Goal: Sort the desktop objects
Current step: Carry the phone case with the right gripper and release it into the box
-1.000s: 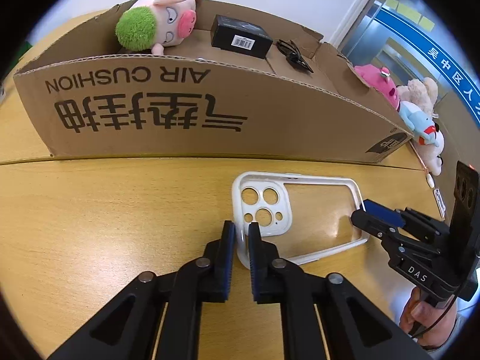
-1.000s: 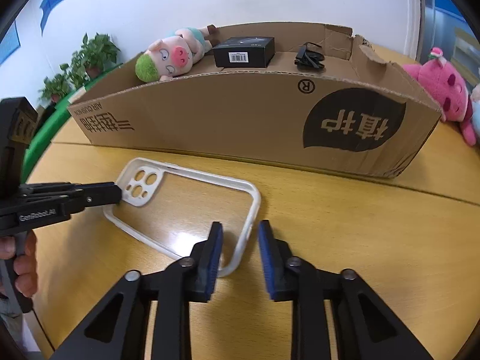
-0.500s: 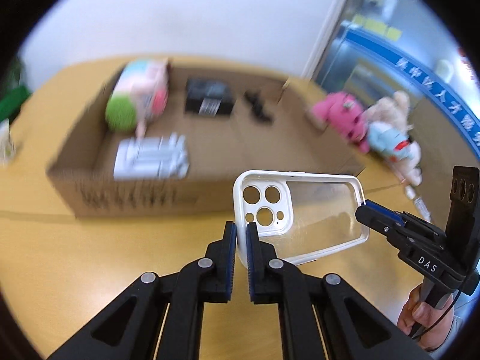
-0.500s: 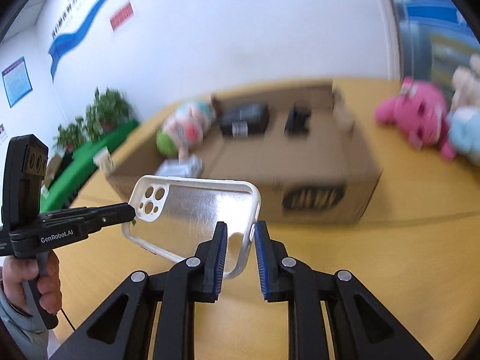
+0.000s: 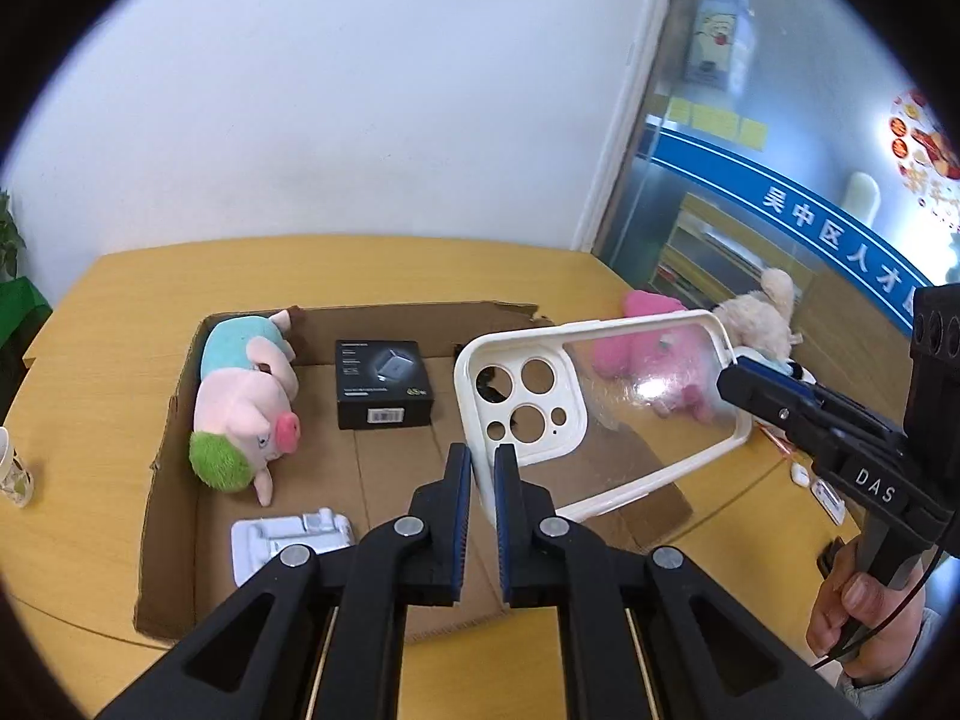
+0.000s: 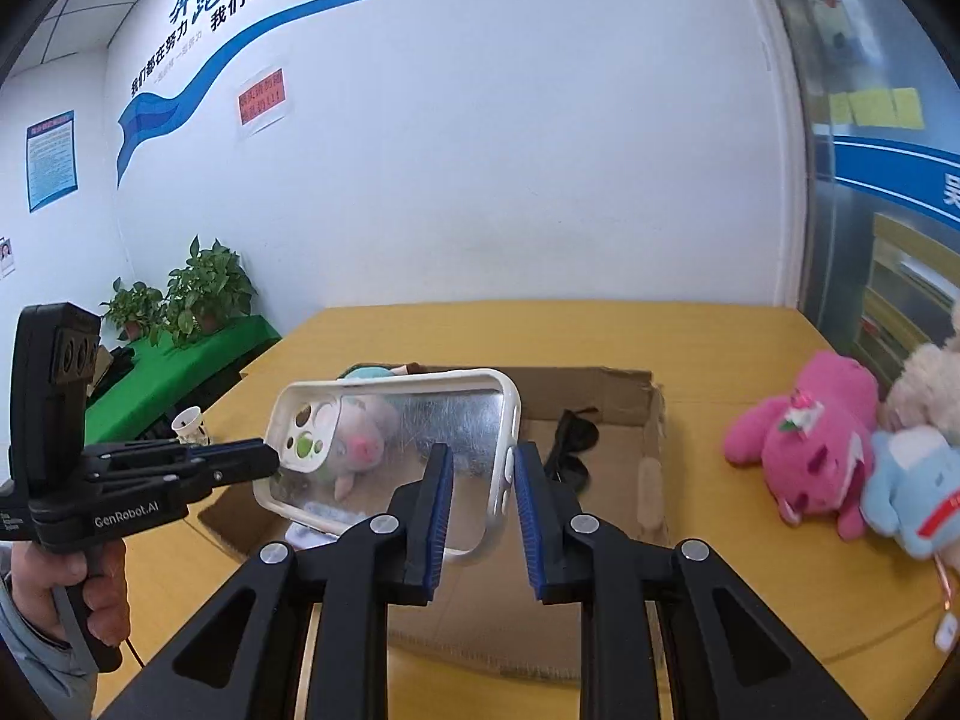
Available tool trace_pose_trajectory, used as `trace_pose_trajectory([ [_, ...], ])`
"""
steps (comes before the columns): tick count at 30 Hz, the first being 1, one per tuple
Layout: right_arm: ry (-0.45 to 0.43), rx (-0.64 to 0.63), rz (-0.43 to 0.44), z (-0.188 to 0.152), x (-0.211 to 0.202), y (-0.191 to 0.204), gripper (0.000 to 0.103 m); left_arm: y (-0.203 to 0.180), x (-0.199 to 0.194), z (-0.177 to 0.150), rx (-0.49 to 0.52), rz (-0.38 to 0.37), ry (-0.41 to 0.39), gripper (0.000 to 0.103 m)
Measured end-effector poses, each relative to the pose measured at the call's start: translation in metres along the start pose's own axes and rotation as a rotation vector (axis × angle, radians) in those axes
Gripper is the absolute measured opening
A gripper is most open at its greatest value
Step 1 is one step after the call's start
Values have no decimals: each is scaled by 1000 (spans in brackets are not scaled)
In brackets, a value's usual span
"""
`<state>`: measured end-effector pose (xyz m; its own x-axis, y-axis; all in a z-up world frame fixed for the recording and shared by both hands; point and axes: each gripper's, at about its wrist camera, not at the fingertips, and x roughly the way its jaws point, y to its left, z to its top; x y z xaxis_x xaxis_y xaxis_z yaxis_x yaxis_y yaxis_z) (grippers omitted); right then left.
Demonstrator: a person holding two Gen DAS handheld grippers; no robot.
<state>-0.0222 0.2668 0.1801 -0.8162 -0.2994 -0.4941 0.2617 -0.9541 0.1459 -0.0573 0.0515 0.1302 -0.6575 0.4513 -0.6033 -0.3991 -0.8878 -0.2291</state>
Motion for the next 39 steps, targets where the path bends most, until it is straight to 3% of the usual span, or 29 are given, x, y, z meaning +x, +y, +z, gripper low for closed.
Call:
trace_pose_trajectory([
  [8,170,31,46,7,120,-13,26,54,63,28,-68,75,105,7],
  [15,463,169,84,-28,228,-50,31,87,141,24,-122,120,306,7],
  [19,637,240,93,-52,269,-63,35,96,177,15,-131,148,410,6],
  [24,786,191,68,-66,295,-52,34,107,204,-4,-146,187,527,6],
  [28,765,160,40,-64,291,-47,34,110,208,-13,-156,190,551,6],
  [32,673,89,-16,-58,265,-34,70,102,179,-7,-137,197,464,6],
  [35,419,122,-40,-40,197,-28,88,92,135,-1,-103,214,341,13],
  [36,346,125,-37,-38,174,-25,100,85,112,-2,-84,234,268,23],
  [38,199,96,-62,-44,128,-16,103,66,69,-9,-6,299,121,49],
  [39,143,70,-75,-52,109,-10,103,55,47,-17,39,329,39,74],
])
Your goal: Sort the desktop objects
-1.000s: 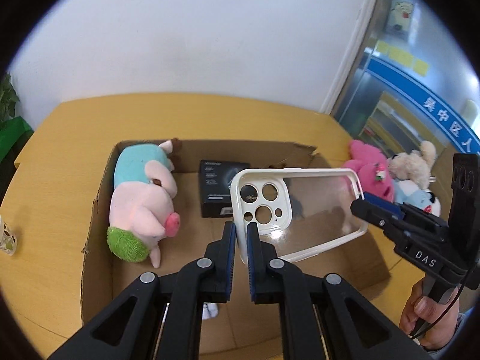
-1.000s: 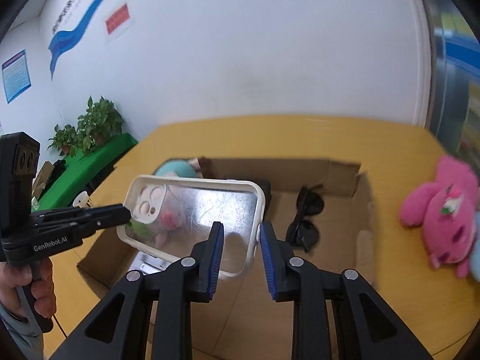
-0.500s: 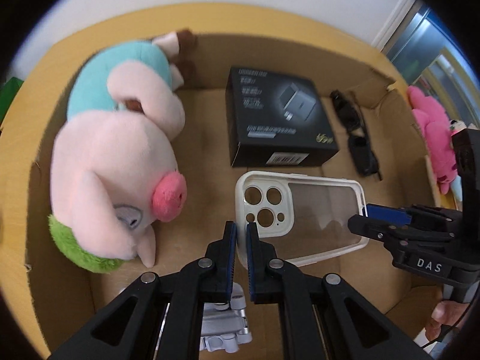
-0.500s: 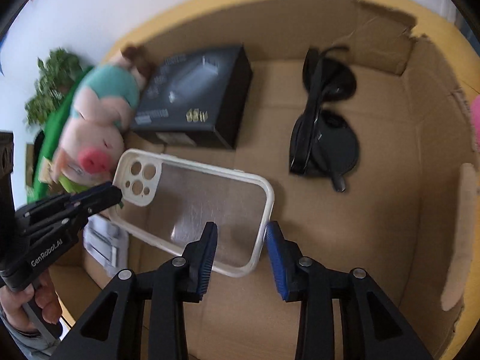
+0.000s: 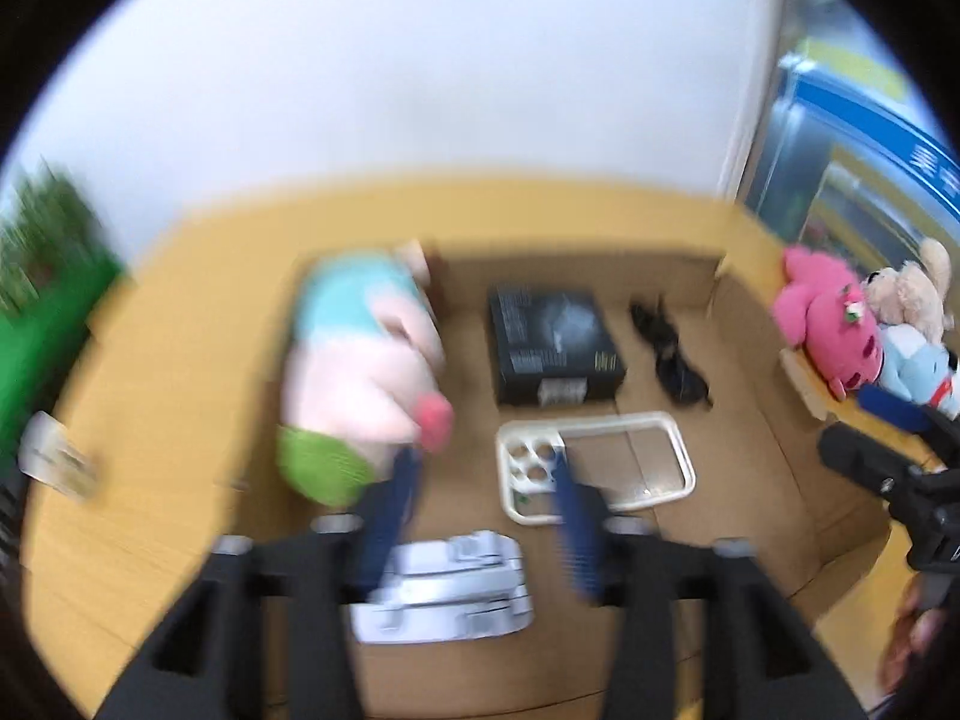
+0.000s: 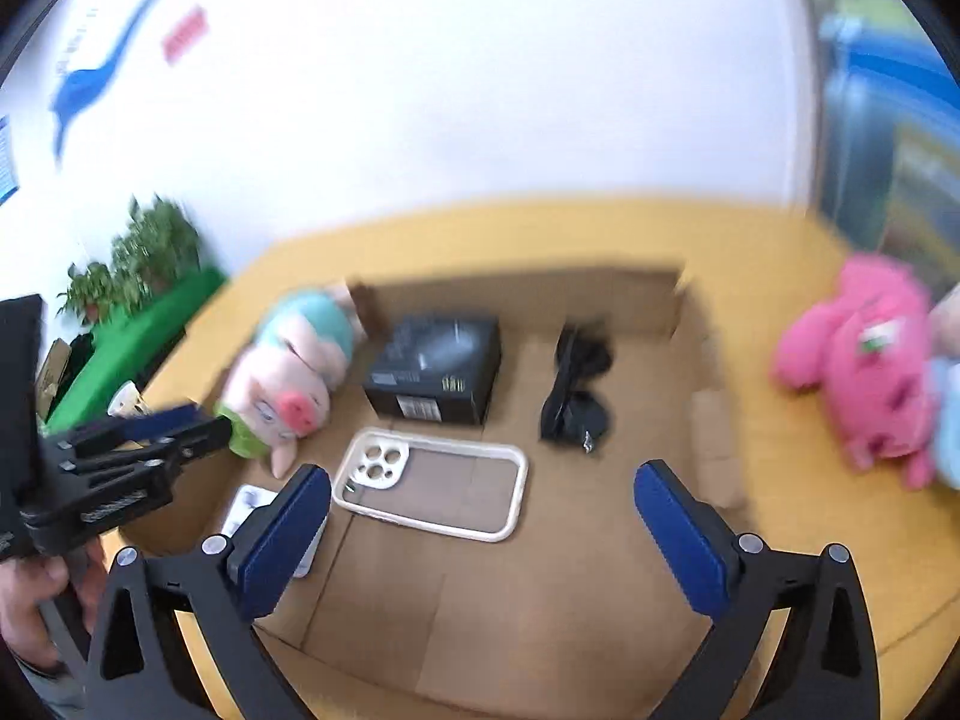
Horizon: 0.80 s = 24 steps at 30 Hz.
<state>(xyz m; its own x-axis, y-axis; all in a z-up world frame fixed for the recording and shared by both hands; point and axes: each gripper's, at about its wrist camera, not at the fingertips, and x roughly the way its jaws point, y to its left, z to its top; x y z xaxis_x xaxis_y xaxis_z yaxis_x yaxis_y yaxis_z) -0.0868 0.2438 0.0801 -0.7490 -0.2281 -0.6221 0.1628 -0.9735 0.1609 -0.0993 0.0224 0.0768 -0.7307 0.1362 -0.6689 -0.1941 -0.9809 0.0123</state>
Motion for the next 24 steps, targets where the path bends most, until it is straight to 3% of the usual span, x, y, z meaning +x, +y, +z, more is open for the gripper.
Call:
trace_pose_trajectory([
  [1,-44,-28,-11,-12,-14,3,103,-3,-20,-11,17,32,-84,89],
  [3,-108,-75,-59,-43,-27,11,103,-8,-50,-35,26,79,-212,89],
  [4,-113,-76,-72,-52,-26,14,103,-7,-54,-43,18,87,-234,89],
  [11,-115,16,-96,-86,-8,6,103,-4,-26,-90,-72,135,-208,89],
  [17,-135,-34,-157,-104,-2,10,103,-5,2,-109,-64,122,-183,89],
  [24,-188,-45,-172,-107,-1,10,103,-7,-2,-119,-49,117,-280,89],
])
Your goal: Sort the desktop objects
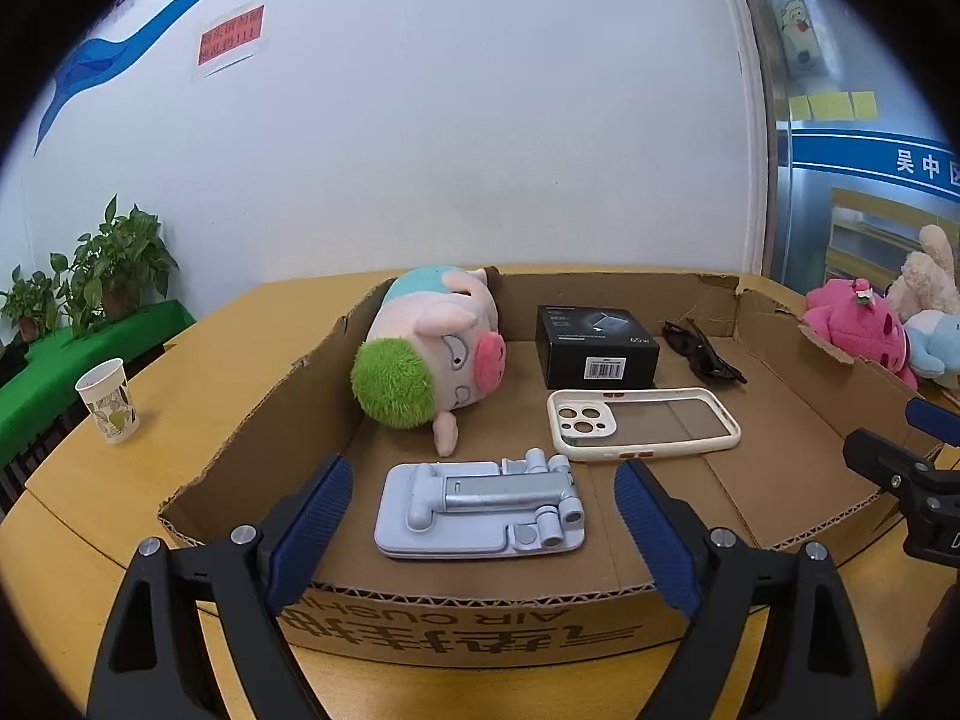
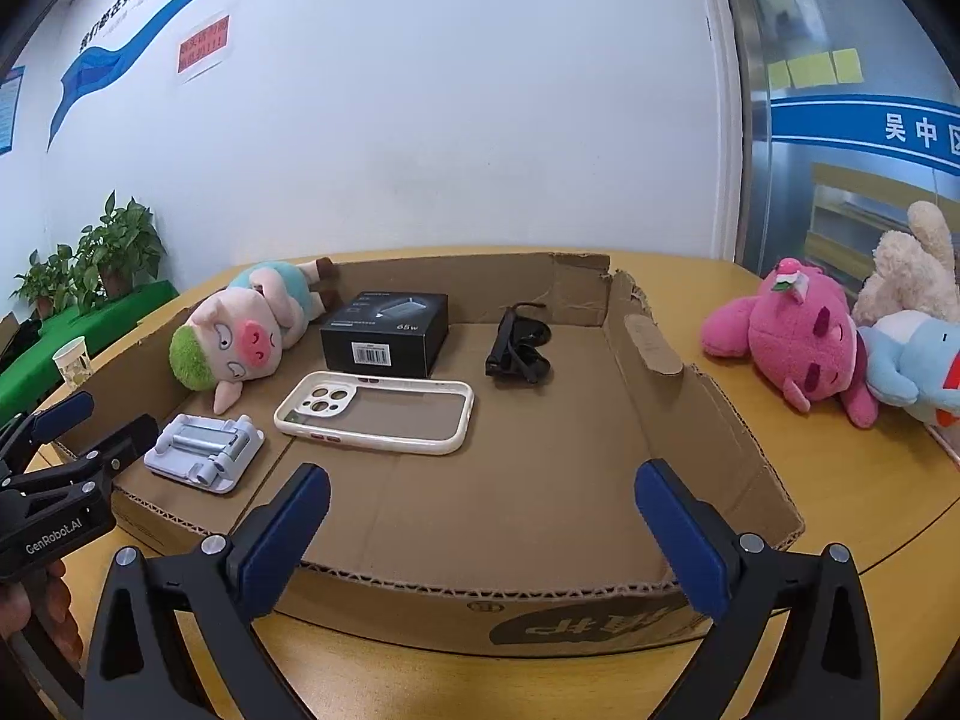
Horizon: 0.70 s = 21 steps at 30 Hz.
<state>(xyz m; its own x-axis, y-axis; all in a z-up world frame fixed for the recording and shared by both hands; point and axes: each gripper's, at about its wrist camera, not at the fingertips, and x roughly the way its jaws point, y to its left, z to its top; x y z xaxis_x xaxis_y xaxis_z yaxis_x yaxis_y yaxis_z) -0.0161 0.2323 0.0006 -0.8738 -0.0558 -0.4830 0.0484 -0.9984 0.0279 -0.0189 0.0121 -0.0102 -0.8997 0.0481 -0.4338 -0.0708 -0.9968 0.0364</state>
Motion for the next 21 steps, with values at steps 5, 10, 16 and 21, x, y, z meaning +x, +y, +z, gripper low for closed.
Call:
trace_pose_trajectory([
  [5,-38,2,-14,-3,-3,2,103,0,1,0,0,0,2,90],
  [10,-38,3,-16,-2,-2,1,103,2,2,0,1,-2,2,91],
  [16,-38,3,-18,-2,-2,2,103,2,2,0,1,-3,2,91],
  [21,-38,3,-18,-2,-2,2,103,1,2,0,1,-3,2,91],
])
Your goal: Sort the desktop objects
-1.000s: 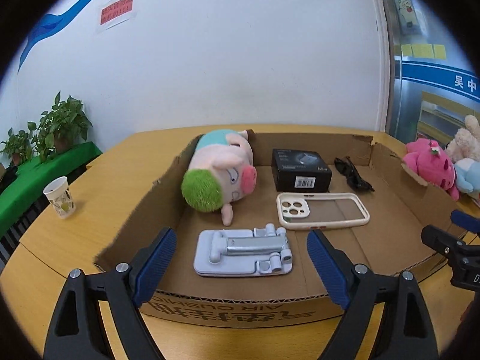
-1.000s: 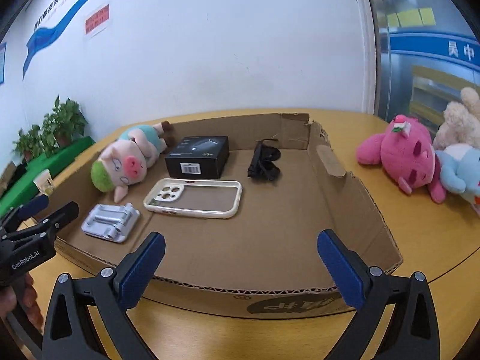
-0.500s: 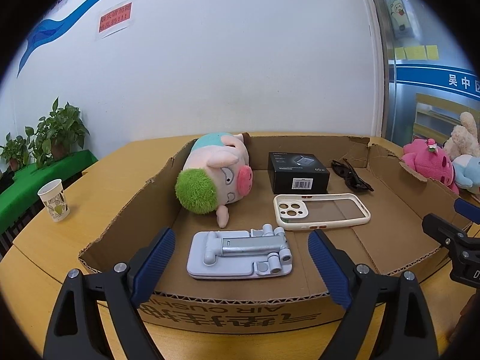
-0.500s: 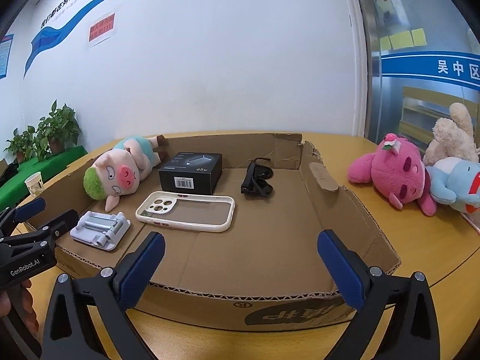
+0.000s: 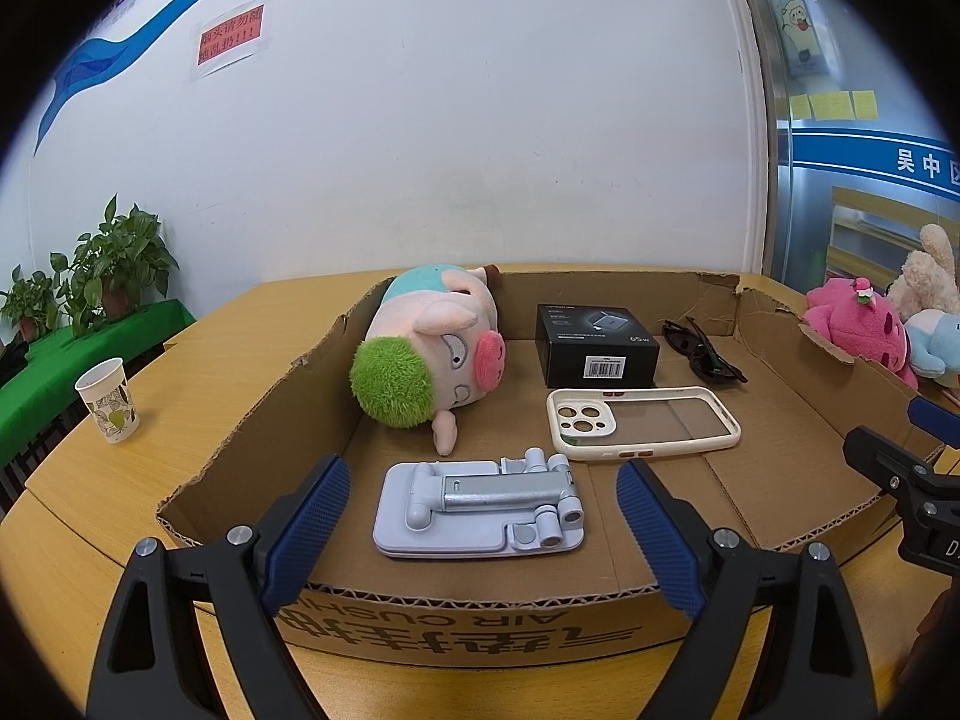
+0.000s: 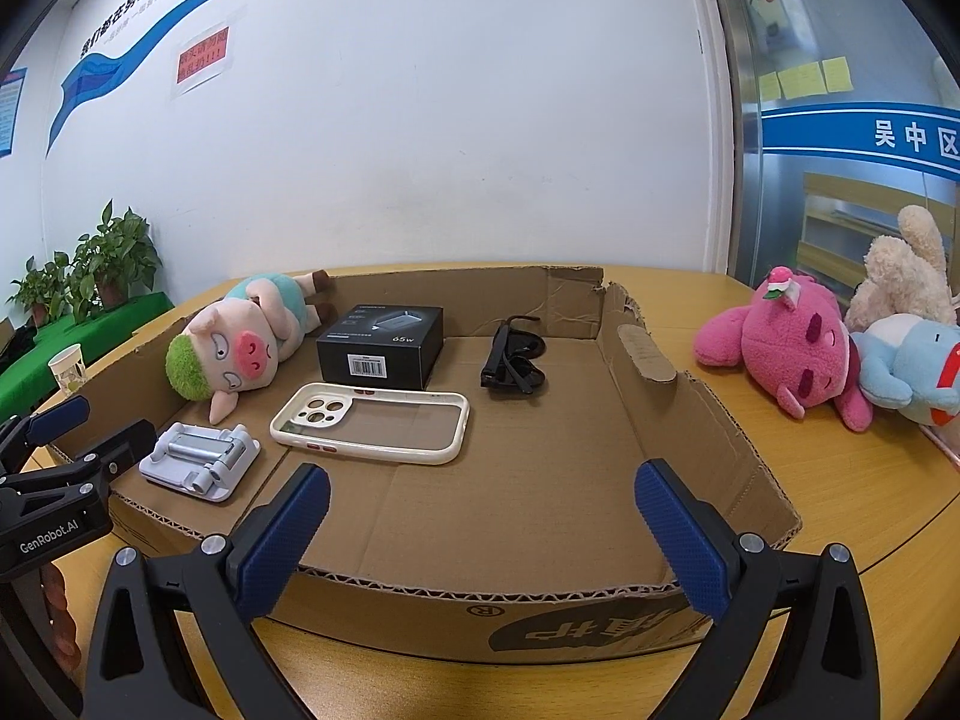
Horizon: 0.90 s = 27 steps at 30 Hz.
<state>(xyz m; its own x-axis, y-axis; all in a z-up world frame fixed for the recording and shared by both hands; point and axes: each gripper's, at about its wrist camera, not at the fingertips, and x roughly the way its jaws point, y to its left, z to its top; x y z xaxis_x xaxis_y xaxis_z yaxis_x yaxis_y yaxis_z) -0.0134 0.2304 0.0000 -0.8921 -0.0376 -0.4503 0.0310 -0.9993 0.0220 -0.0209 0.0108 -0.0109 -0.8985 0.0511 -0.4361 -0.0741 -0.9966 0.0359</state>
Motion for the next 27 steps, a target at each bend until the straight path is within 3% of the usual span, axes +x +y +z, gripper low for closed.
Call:
trace_pose_trajectory([
  [27,1,-6,7,1,1,1,103,0,0,0,1,0,1,91],
])
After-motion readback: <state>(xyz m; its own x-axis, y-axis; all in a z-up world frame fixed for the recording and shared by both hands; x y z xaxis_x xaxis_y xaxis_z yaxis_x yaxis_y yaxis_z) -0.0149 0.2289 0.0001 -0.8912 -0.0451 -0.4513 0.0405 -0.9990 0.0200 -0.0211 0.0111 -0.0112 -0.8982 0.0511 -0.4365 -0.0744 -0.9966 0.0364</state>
